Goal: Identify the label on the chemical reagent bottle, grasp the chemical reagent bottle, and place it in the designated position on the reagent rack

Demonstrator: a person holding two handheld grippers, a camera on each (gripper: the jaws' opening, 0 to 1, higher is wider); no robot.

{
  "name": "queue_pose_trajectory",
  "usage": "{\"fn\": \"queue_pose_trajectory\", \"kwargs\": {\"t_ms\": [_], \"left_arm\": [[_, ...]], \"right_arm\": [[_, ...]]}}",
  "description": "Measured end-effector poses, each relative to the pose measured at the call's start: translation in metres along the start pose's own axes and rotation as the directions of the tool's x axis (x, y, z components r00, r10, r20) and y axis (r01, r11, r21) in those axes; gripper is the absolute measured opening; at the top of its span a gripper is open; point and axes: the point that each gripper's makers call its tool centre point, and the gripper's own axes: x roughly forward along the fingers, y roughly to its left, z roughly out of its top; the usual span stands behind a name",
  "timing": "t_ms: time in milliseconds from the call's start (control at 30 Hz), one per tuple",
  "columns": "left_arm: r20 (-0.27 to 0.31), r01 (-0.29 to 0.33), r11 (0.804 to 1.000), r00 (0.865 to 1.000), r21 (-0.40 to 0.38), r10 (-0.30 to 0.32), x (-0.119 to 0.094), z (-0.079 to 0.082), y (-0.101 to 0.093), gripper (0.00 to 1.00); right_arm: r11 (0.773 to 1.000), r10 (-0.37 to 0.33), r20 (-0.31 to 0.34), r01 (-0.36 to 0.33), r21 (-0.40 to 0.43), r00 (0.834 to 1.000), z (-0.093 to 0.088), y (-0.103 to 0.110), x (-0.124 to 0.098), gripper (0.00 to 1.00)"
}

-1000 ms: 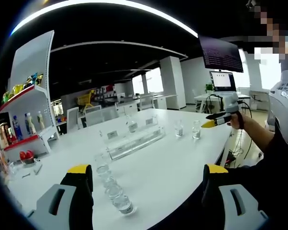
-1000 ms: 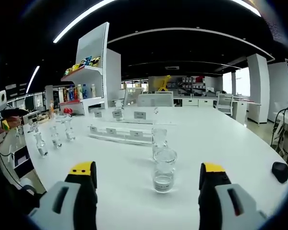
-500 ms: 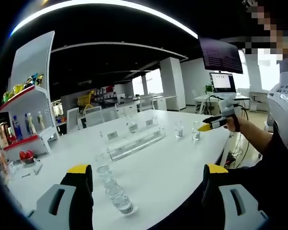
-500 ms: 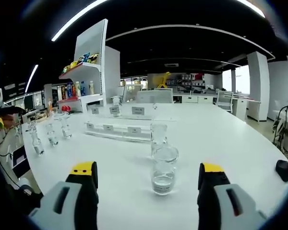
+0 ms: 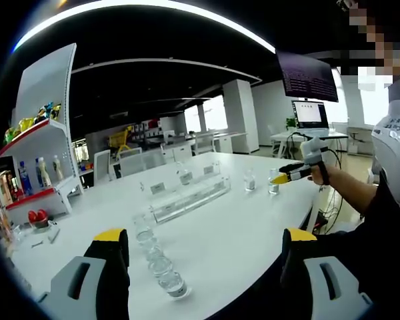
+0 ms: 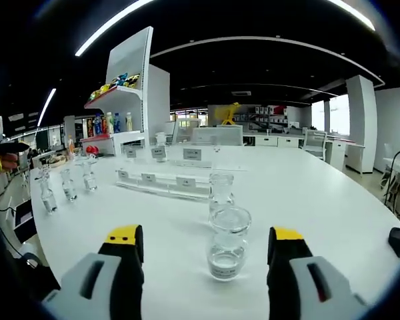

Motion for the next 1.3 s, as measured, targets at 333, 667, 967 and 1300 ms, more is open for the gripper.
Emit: {"fn": "queue_pose_trajectory", "kwargs": {"t_ms": [333, 667, 967, 1300], "left_arm": [[-0.002, -0.006, 1.000, 1.000, 0.006, 0.006, -0.002, 0.001, 0.001, 0.94], [0.004, 0.000, 1.000, 1.000, 0.012, 0.000, -0.002, 0.003, -0.001, 0.94], [0.007, 0.001, 1.000, 1.000, 0.011, -0.001, -0.002, 0.003, -0.001, 0.93], [0.005, -0.004, 1.000, 1.000, 0.010, 0.004, -0.001, 0.003, 0.000, 0.93]], "right_arm": [[1.000, -0.004, 0.026, 0.005, -0.016, 1.000, -0.001, -0.005, 0.010, 0.59], [0.999, -0.002, 0.019, 0.003, -0.048, 1.000, -0.006, -0.007, 0.015, 0.43], [0.998, -0.031, 0.018, 0.032, -0.061, 0.999, -0.010, -0.015, 0.018, 0.35], [0.995, -0.059, 0.029, 0.061, -0.074, 0.998, -0.010, -0.021, 0.017, 0.24]]}}
